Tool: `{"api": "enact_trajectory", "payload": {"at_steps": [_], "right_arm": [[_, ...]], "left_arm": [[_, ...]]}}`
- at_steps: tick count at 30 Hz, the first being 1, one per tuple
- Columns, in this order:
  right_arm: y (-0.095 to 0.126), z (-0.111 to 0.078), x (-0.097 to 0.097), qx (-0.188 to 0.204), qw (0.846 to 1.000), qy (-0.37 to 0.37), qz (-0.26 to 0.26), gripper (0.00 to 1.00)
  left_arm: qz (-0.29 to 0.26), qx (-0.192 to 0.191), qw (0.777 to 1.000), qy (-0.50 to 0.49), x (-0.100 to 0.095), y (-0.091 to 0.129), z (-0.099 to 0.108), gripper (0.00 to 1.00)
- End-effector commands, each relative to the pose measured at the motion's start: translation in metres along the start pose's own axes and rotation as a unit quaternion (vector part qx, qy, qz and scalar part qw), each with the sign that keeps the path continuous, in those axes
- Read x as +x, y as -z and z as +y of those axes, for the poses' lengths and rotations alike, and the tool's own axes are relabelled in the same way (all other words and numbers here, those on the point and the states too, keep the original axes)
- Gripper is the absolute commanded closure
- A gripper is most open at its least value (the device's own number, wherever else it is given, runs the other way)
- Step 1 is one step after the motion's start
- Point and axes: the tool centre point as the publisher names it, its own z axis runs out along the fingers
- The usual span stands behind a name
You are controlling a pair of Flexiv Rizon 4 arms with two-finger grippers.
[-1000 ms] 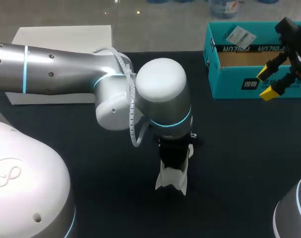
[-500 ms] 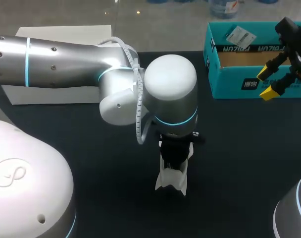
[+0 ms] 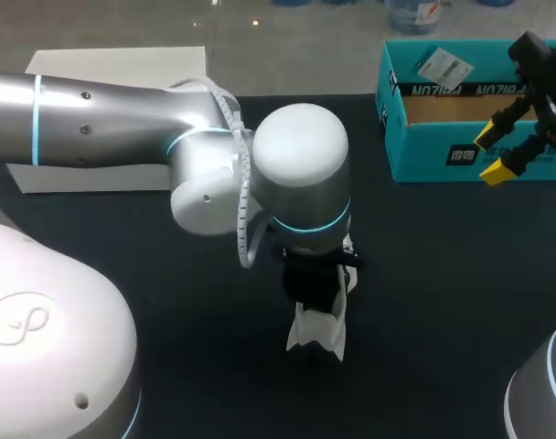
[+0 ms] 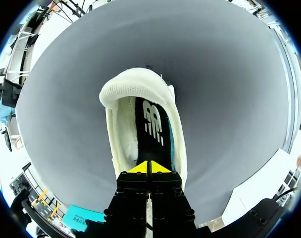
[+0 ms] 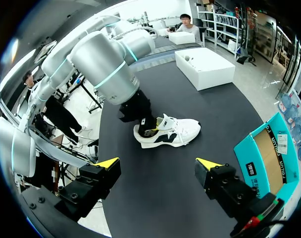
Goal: Take the shoe out of the shoebox, open the shoe tongue, remove and reinsert the insole, then place the shoe into the shoebox
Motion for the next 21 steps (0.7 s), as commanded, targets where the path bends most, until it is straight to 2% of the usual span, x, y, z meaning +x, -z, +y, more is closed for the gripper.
{"api": "enact_trajectory", "payload": {"at_steps": [1, 14, 15, 16, 17, 18, 20, 21], "right_arm": [[-0.001, 0.001, -0.001, 0.002, 1.000, 0.000, 0.001, 0.00], [-0.001, 0.001, -0.001, 0.002, 1.000, 0.000, 0.001, 0.00], [-0.001, 0.001, -0.001, 0.002, 1.000, 0.000, 0.001, 0.00], [-0.001, 0.001, -0.001, 0.002, 1.000, 0.000, 0.001, 0.00], [-0.001, 0.001, -0.001, 0.002, 1.000, 0.000, 0.001, 0.00], [-0.001, 0.001, -0.001, 0.002, 1.000, 0.000, 0.001, 0.00], [-0.001, 0.001, -0.001, 0.002, 1.000, 0.000, 0.001, 0.00], [-0.001, 0.001, -0.001, 0.002, 1.000, 0.000, 0.001, 0.00]], "left_arm": [[-0.002, -0.005, 1.000, 0.000, 0.006, 0.008, 0.004, 1.00], [0.007, -0.009, 1.000, -0.010, 0.000, -0.006, -0.002, 1.00], [0.007, -0.013, 1.000, -0.007, 0.000, -0.006, 0.000, 0.76], [0.008, -0.015, 1.000, -0.004, 0.000, -0.006, 0.001, 0.58], [0.008, -0.017, 1.000, -0.002, 0.000, -0.006, 0.003, 0.48], [0.008, -0.019, 1.000, 0.000, 0.001, -0.007, 0.004, 0.25], [0.010, -0.022, 1.000, 0.002, 0.003, -0.008, 0.007, 0.00], [0.010, -0.022, 1.000, 0.003, 0.005, -0.010, 0.007, 0.00]]}}
